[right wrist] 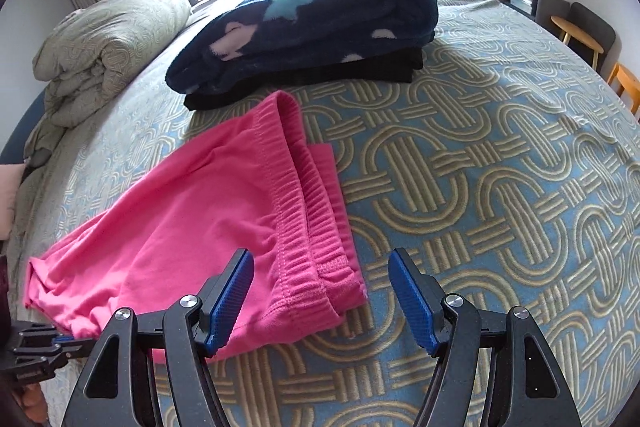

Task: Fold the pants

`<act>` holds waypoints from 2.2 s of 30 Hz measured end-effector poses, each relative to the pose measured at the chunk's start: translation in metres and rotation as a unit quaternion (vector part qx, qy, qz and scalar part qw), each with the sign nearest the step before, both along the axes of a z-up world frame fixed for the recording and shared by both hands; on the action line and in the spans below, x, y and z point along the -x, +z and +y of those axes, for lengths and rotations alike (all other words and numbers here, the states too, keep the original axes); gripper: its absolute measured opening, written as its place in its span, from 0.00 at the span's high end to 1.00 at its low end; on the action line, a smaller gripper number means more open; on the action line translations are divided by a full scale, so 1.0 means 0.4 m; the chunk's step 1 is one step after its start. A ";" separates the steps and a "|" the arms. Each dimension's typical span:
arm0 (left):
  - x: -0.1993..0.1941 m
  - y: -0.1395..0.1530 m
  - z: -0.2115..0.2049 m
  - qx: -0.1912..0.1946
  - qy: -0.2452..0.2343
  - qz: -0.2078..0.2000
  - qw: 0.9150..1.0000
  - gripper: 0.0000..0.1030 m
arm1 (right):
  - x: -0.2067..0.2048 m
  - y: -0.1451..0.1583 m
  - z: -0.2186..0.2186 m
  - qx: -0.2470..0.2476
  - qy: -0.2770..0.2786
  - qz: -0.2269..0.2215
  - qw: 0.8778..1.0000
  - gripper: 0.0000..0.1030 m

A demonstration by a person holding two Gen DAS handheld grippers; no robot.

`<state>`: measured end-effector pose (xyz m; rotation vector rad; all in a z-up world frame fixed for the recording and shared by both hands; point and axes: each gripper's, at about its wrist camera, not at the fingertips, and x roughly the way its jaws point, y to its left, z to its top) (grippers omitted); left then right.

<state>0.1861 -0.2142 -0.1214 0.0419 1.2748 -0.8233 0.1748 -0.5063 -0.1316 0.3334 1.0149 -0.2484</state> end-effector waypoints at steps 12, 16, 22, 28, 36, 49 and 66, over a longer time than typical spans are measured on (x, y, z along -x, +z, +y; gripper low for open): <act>0.086 -0.001 0.026 -0.002 -0.028 -0.011 1.000 0.95 | 0.136 0.020 -0.026 -0.013 -0.009 -0.008 1.000 0.93; 0.099 0.005 0.017 -0.011 -0.035 -0.028 0.999 0.95 | 0.153 0.007 -0.058 0.022 -0.046 0.020 0.999 0.91; 0.098 -0.010 0.019 -0.021 -0.028 -0.023 0.999 0.95 | 0.141 0.015 -0.090 -0.077 -0.036 -0.037 0.996 0.17; 0.096 -0.025 0.006 -0.031 -0.026 -0.020 0.999 0.95 | 0.051 -0.053 -0.028 -0.087 -0.007 -0.005 0.996 0.52; 0.130 0.034 -0.034 0.023 -0.067 -0.004 0.997 0.95 | 0.111 0.087 -0.052 -0.071 -0.026 -0.060 0.995 0.80; 0.121 -0.046 -0.036 -0.012 -0.045 0.049 0.998 0.76 | 0.171 0.033 -0.093 0.065 -0.056 0.039 0.996 0.31; -0.039 0.017 0.895 -0.070 0.373 -0.066 0.923 0.55 | 0.023 0.213 0.343 0.079 0.089 -0.018 0.993 0.29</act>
